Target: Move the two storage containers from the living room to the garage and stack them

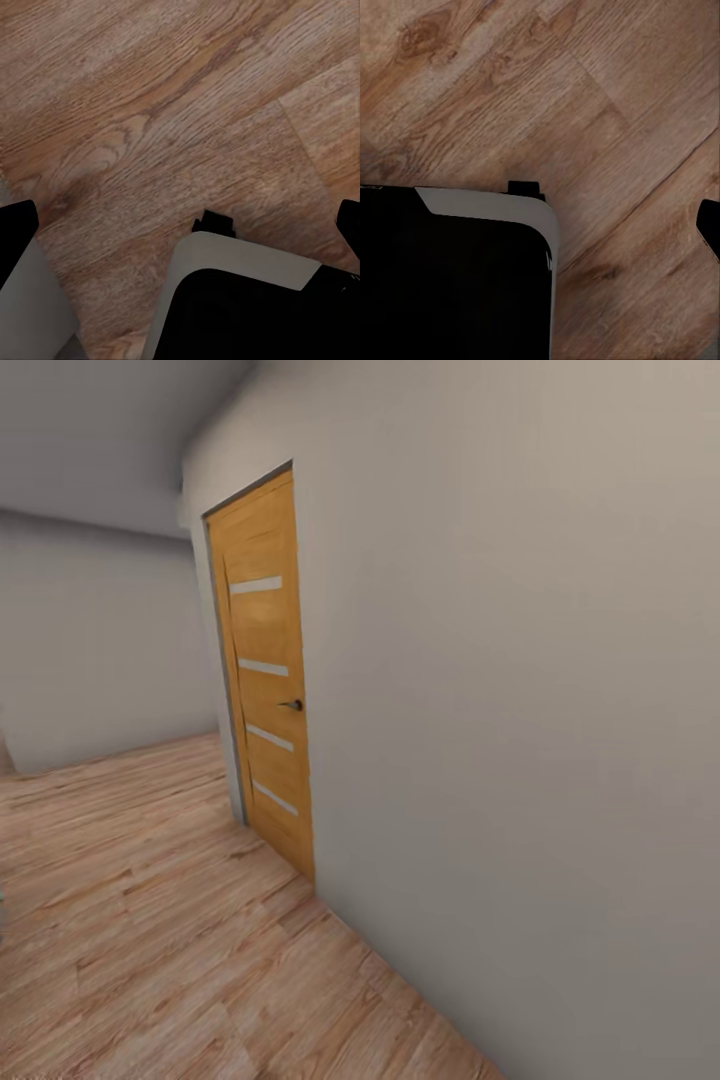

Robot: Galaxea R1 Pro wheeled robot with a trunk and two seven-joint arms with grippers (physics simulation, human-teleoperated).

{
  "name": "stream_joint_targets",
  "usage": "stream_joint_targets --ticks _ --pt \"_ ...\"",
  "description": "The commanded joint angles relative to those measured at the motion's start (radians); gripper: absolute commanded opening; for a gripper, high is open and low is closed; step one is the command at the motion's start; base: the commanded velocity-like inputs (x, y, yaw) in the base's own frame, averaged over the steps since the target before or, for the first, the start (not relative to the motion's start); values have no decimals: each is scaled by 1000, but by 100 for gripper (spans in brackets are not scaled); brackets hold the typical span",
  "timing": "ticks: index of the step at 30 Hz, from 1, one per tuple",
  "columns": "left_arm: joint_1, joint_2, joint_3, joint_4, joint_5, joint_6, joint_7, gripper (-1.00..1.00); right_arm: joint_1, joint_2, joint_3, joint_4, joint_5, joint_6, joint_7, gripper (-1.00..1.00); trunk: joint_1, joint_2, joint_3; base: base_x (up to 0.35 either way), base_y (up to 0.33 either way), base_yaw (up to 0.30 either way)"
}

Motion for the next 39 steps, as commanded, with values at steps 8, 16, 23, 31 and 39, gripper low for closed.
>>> stream_joint_targets --ticks 8,16,23,31,39 --pt "-1 0 4 1 4 -4 0 100 -1 0 8 3 -5 -6 -2 100 1 -1 -1 187 0 271" --pt "-1 0 4 1 4 -4 0 100 -1 0 8 3 -5 -6 -2 100 1 -1 -1 193 0 271" --pt "-1 0 4 1 4 -4 0 100 -1 -1 8 3 -6 -6 -2 100 1 -1 -1 194 0 271" --pt "-1 0 4 1 4 -4 0 100 -1 -1 8 3 -6 -6 -2 100 1 -1 -1 194 0 271" --pt "-1 0 4 1 4 -4 0 100 -1 -1 8 3 -6 -6 -2 100 1 -1 -1 194 0 271"
